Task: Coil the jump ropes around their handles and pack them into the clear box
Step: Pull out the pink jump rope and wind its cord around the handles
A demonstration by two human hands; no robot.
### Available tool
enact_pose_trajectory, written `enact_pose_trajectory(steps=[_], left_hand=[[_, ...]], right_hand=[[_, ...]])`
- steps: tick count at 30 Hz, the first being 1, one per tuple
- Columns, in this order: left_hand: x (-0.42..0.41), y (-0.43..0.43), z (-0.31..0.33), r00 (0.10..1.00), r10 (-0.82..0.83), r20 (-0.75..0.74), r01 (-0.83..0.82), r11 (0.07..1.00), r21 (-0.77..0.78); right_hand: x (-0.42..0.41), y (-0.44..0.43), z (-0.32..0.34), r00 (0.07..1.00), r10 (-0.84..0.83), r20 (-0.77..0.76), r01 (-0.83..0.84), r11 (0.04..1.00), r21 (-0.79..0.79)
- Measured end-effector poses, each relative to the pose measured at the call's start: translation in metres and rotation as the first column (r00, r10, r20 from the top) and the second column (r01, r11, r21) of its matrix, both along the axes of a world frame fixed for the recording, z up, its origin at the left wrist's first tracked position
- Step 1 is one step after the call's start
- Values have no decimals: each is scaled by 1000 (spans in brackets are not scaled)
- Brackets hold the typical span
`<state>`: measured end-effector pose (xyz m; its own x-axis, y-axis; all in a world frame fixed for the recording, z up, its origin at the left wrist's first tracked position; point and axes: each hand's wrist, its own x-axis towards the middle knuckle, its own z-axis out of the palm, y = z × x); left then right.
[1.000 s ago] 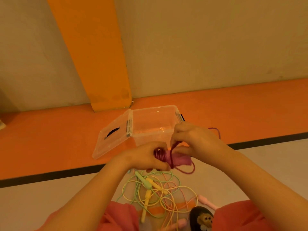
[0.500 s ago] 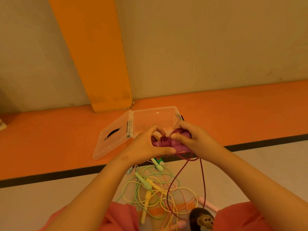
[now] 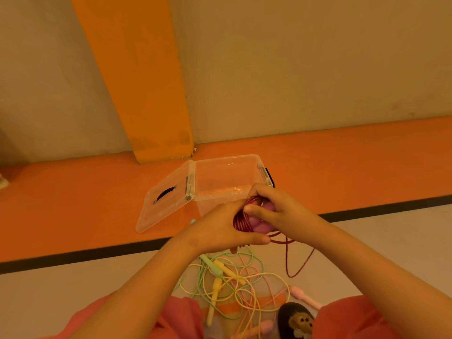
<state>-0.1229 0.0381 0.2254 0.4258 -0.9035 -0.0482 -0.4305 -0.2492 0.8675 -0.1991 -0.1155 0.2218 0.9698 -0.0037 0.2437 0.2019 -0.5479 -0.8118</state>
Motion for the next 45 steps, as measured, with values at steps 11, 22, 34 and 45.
enact_pose_trajectory(steps=[11, 22, 34, 45], left_hand=[[-4, 3, 16, 988, -38, -148, 32, 998, -46], [-1, 6, 17, 913, -43, -405, -81, 956, -283], [20, 10, 16, 703, 253, -664, -555, 779, -291], [0, 8, -4, 967, 201, 156, -204, 979, 4]], right_hand=[[-10, -24, 28, 951, 131, -281, -50, 959, 279], [-9, -26, 25, 990, 1, -145, 35, 968, 249], [-13, -24, 18, 922, -208, 327, 377, 678, -631], [-15, 0, 33, 893, 132, 430, 253, 642, -724]])
